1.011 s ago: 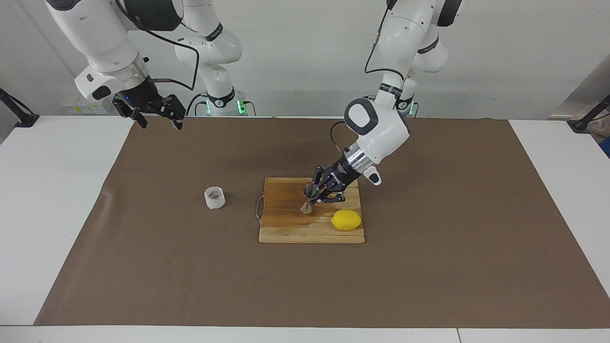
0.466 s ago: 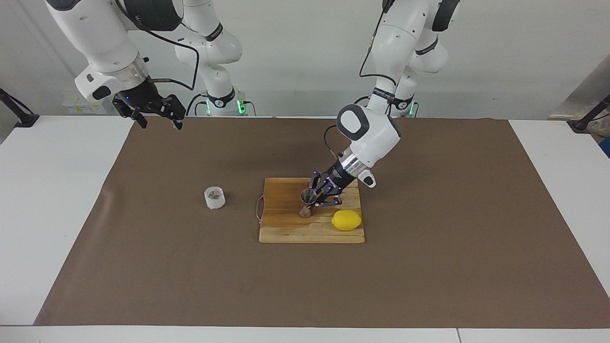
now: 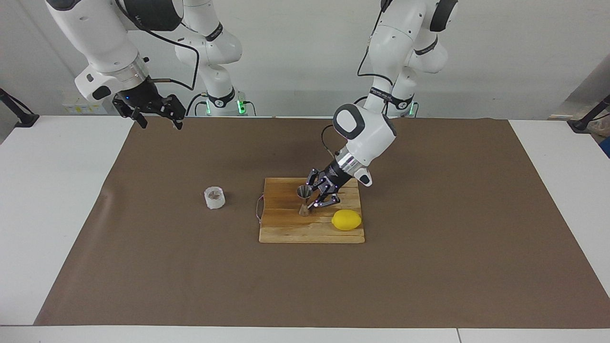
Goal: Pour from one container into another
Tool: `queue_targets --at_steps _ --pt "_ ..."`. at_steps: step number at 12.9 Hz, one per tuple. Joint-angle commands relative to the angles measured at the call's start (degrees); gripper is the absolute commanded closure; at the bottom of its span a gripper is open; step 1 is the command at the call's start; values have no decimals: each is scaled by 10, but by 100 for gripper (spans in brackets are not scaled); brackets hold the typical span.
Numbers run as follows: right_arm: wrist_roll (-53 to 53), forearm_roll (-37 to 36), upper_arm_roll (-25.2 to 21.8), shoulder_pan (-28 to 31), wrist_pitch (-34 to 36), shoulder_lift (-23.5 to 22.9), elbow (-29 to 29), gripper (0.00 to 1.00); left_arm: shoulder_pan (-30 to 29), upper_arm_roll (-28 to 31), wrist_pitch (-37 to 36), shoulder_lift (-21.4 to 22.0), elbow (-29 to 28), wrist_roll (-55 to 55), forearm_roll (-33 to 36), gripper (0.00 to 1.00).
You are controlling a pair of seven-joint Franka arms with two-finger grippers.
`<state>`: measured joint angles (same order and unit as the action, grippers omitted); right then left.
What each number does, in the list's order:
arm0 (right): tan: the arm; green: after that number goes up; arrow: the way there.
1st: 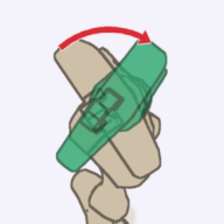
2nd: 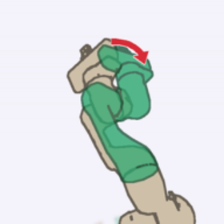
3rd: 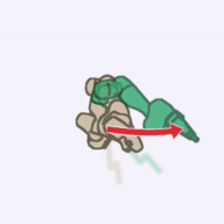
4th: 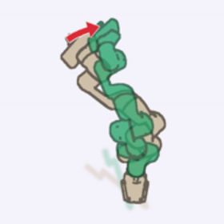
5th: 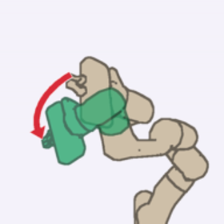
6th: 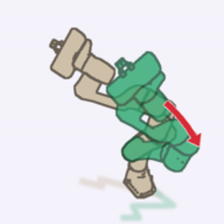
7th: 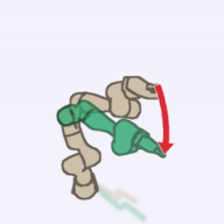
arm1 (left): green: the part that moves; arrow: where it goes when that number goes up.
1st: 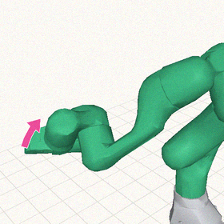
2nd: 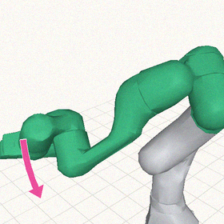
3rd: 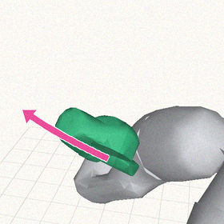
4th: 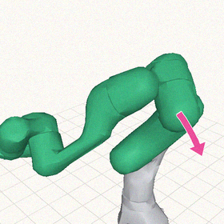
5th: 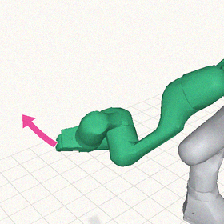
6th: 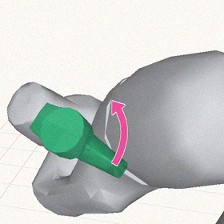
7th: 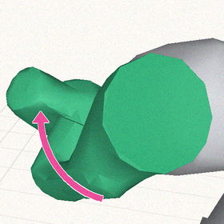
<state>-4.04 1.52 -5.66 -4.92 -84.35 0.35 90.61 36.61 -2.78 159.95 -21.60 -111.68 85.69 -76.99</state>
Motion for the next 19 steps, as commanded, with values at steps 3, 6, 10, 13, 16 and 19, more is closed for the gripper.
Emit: queue_targets --at_steps 3,6,10,13,16,19 --pt "15 2 -5 -3 6 8 4 0 9 11 -17 38 -42 -110 -12 0" --pt "14 2 -4 -3 6 8 4 0 14 12 -22 73 -80 -201 -9 0" --pt "15 2 -5 -3 6 8 4 0 3 15 -43 94 -86 -236 72 0" --pt "24 3 -2 -10 21 11 4 0 -9 30 -134 103 -76 -251 244 0" --pt "124 8 -3 -6 22 21 4 0 -69 30 -262 105 -27 -256 364 0" --pt "317 9 -4 1 -3 32 32 0 -120 29 -354 102 43 -259 501 0"
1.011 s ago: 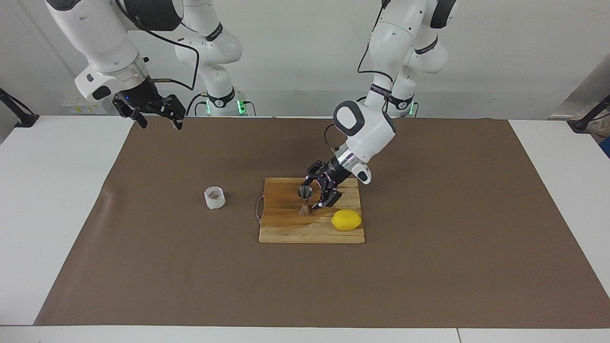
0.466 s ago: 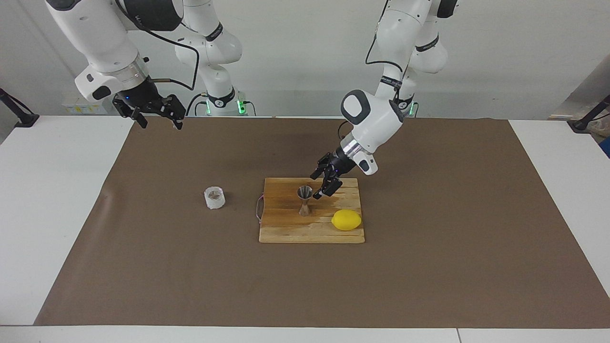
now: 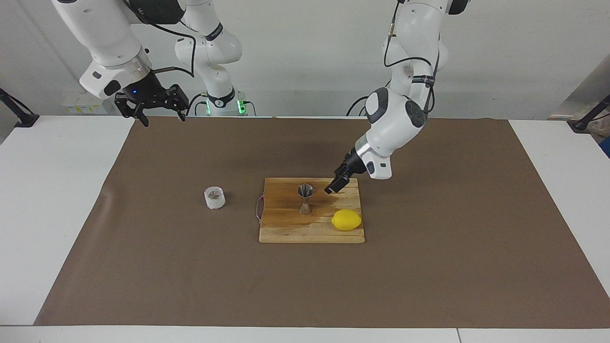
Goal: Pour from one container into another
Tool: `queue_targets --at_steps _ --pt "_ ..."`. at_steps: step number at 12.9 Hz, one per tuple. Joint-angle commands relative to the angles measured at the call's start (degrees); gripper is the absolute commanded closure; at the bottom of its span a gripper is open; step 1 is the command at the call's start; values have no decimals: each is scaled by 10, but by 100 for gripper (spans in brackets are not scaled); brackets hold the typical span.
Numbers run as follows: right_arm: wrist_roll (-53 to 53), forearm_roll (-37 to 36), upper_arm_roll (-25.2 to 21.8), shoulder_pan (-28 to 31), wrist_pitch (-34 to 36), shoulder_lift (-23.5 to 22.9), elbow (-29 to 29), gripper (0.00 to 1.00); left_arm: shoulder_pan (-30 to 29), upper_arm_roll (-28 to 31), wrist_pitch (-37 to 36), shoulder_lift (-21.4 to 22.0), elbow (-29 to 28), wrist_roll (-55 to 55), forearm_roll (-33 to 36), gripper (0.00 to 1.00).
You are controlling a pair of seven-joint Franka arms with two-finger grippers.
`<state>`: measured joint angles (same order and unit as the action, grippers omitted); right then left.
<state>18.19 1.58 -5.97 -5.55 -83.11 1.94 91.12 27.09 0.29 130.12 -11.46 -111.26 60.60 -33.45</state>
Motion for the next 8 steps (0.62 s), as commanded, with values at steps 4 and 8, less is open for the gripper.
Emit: queue_targets --at_steps 4,8 --pt "378 55 -4 48 -134 47 126 0 -43 -4 -108 -6 130 -71 236 0" --pt "669 201 -4 102 -225 26 229 0 -63 -1 -141 2 138 -198 268 0"
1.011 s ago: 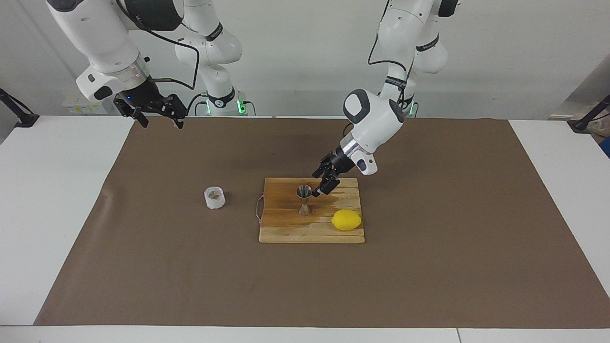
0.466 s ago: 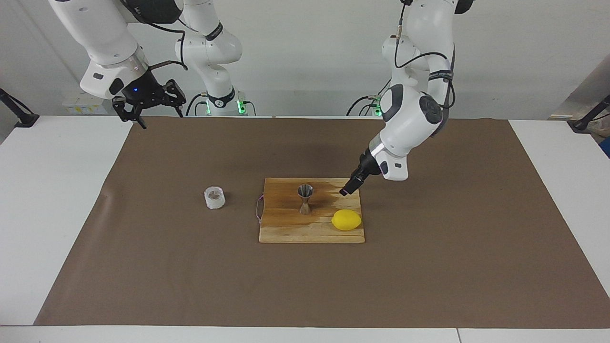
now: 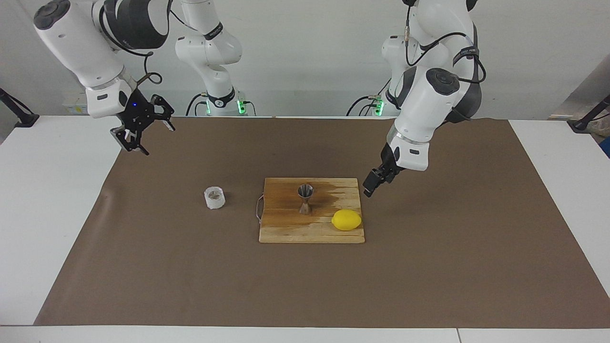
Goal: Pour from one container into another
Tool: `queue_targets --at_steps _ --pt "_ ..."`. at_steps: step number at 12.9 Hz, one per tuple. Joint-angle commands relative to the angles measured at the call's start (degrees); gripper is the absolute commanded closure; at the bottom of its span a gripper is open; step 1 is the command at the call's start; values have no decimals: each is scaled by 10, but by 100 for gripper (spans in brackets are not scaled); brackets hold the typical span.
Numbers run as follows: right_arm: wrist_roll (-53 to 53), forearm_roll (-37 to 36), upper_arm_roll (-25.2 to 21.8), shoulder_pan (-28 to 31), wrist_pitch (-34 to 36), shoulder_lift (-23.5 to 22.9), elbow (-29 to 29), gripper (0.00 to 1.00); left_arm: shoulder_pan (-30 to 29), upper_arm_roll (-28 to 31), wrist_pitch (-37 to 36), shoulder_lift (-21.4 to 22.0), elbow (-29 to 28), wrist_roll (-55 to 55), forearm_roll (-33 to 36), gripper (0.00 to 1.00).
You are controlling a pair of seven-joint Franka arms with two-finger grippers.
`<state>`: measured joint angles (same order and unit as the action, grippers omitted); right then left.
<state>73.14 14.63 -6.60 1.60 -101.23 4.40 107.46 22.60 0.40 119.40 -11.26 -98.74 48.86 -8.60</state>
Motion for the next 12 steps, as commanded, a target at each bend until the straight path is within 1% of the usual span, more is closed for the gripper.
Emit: queue_targets --at_steps 1,3,4,5,6,7,8,10,11,12 --pt "189 127 2 44 -69 -14 91 0 -26 -1 -50 4 13 -153 21 0" --pt "330 232 2 65 -84 -83 100 0 -52 2 -78 23 7 -244 21 0" --pt "382 291 2 72 -95 -107 115 0 -67 2 -89 39 -4 -270 24 0" --pt "414 337 2 76 -116 -115 138 0 -81 2 -95 59 -18 -305 34 0" --pt "430 368 2 75 -126 -119 156 0 -93 2 -99 76 -37 -341 41 0" --pt "454 391 3 75 -129 -132 170 0 -108 2 -104 97 -56 -376 42 0" --pt "510 427 3 76 -128 -168 168 0 -126 2 -106 114 -69 -408 42 0" --pt "601 483 3 75 -129 -220 164 0 -141 2 -136 136 -69 -449 43 0" --pt "613 496 2 69 -129 -222 163 0 -145 2 -151 146 -64 -458 45 0" --pt "617 498 3 67 -129 -223 162 0 -146 2 -172 149 -49 -462 66 0"
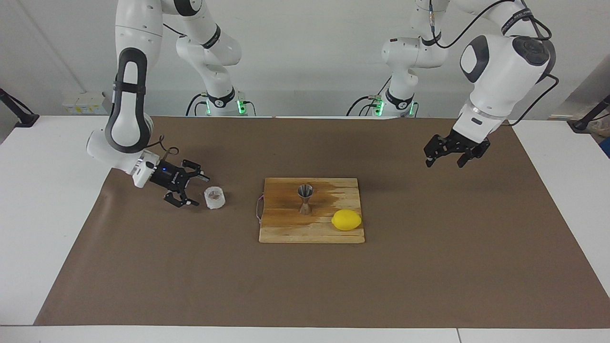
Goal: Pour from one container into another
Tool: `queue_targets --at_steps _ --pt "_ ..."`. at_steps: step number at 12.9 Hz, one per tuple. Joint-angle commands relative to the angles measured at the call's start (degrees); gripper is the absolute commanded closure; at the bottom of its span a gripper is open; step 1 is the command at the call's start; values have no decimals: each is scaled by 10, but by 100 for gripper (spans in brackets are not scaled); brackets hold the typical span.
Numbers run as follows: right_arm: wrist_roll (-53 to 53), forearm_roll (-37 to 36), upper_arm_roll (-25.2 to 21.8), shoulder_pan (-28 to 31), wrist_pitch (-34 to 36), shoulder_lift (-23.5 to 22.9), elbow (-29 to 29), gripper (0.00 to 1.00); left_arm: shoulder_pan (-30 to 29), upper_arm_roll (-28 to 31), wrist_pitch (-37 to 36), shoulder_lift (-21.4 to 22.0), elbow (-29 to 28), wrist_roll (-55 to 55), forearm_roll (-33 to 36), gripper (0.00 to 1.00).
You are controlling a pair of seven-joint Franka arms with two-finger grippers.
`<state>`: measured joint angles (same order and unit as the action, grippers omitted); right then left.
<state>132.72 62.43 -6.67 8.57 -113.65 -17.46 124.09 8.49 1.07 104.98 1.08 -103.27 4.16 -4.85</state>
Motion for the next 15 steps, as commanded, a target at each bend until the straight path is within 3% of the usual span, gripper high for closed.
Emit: queue_targets --at_steps 1,3,7,10,11,12,15 --pt "44 21 5 -7 -8 -6 -6 0 -5 -5 -56 21 23 -22 47 0" --pt "83 58 5 -27 -31 -7 -5 0 -6 -5 -89 16 64 -26 48 0" --pt "84 60 5 -55 -59 -11 -3 0 -8 -5 -135 5 109 -26 49 0" --pt "80 60 4 -55 -60 -11 -5 68 -15 -5 -147 8 102 -30 48 0" --pt "78 60 4 -55 -60 -11 -6 81 -13 -5 -149 12 92 -29 48 0" --pt "68 57 4 -58 -61 -10 -7 89 -12 -5 -149 15 87 -28 48 0" --pt "-36 12 7 -93 -86 15 -34 92 -15 -5 -145 15 86 -23 48 0"
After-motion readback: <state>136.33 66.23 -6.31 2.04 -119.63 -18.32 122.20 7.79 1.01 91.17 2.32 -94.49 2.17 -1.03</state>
